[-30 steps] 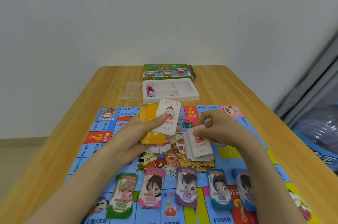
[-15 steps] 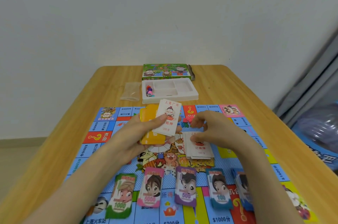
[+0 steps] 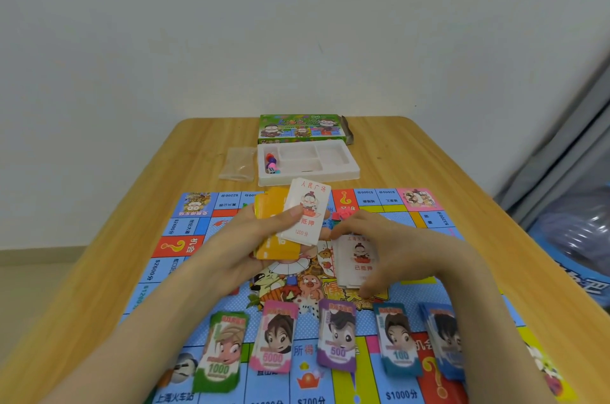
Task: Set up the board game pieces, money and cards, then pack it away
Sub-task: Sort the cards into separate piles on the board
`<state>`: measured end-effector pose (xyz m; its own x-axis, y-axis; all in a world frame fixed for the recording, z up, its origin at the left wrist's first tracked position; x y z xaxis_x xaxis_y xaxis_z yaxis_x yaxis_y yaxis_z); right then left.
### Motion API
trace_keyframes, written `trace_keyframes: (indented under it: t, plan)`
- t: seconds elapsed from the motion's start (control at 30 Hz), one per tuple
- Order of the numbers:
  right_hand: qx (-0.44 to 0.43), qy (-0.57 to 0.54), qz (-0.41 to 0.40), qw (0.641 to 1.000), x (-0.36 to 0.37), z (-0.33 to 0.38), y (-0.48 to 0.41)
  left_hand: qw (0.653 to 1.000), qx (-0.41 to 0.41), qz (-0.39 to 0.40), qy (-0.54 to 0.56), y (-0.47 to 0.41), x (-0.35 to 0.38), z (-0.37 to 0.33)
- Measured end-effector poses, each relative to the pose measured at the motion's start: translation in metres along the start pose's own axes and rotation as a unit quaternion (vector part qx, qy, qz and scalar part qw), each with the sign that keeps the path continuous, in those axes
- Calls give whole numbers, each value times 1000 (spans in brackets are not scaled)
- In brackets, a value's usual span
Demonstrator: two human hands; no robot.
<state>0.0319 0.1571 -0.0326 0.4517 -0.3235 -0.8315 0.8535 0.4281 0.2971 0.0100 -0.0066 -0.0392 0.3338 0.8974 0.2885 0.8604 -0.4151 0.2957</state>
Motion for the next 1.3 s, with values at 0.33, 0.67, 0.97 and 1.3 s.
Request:
trace_keyframes:
  t: [0.33,0.67,0.97,1.3]
  plan:
    - [-13,-8,13,1000,4,-2,-4,1000,3,11,-9,2,3,-1]
    - [-12,-17,10,1000,7,-5,-7,1000,-4,-1,-7,0,1,1]
    - [-27,-53,-20,998,4,0,-7,1000,2,-4,-4,1,4,0]
    - [-133,-303,-233,914,-26,25,-4,999,12,8,-31,0,6,3]
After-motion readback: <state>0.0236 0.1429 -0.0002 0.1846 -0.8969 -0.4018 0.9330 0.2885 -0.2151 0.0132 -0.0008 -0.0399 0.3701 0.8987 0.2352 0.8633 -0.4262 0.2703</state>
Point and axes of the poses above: each hand's wrist, its own y-axis away from the middle knuckle, its own x-axis out of the palm, z = x × y, the point moved 6 cm from there along -y, towards the middle knuckle, and after that the axes turned 3 degrees about -x, right-handed, at the moved point
